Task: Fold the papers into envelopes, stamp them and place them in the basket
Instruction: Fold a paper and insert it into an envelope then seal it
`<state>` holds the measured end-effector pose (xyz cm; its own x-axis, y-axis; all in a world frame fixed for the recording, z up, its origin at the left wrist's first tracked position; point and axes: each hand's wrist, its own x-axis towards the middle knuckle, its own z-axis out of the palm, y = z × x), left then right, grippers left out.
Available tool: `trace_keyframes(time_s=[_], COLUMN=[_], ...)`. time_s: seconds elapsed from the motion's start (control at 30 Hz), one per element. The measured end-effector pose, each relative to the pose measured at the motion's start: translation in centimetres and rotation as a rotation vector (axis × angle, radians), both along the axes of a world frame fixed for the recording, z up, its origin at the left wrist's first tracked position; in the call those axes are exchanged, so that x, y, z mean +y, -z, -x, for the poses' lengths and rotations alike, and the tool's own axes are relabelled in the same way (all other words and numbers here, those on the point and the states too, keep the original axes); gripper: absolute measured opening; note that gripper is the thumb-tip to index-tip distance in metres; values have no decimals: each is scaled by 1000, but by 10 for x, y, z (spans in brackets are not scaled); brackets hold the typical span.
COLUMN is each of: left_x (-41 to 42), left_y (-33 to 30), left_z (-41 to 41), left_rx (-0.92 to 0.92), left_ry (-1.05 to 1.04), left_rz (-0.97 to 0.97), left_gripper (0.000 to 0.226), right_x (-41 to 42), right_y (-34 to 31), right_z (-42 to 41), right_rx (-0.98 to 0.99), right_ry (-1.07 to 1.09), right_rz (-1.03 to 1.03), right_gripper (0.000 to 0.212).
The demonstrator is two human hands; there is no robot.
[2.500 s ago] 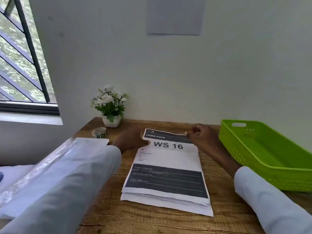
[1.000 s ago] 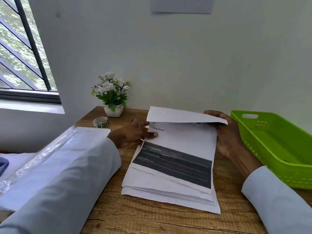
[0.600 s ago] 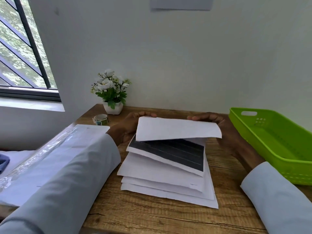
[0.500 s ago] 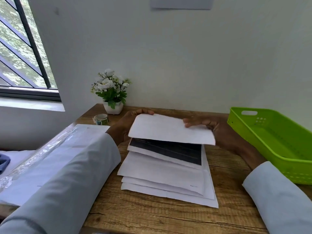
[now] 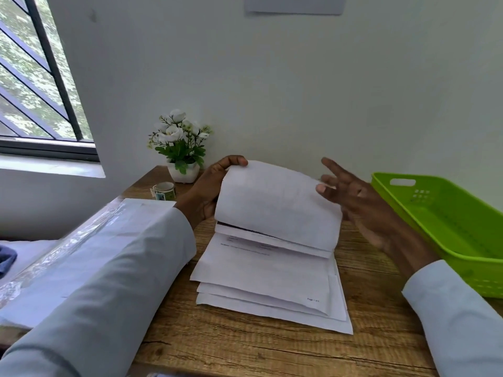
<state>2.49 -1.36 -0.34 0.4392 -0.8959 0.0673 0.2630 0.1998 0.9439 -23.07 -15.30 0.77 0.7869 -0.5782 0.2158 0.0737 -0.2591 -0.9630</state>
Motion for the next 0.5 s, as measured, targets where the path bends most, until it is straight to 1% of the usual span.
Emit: trace_keyframes(time_s=[0.07, 0.13, 0.2, 0.27, 0.37, 0.43, 0.5], left_x=[-1, -2, -2, 0, 1, 2, 4], left_y=[-2, -4, -6, -7, -8, -11, -12], left_z=[4, 4, 3, 2, 1, 5, 6], left_rx=[-1, 18, 26, 41, 16, 44, 96], left_ry=[-11, -21, -36, -60, -110, -144, -166], left_rz=[41, 55, 51, 15, -9, 18, 39], left_gripper=[22, 21, 14, 16, 18, 27, 31], right_x=[5, 5, 2, 0, 2, 3, 4], right_y=[5, 9, 9, 11, 13, 15, 15], right_z=[-4, -9, -14, -17, -18, -19, -22], right_rx=[-25, -94, -166, -222, -226, -196, -217], right_ry=[-39, -2, 40, 66, 52, 60, 116], right_rz=[-157, -245, -342, -440, -515, -510, -495], right_gripper=[66, 71, 77, 76, 60, 47, 39])
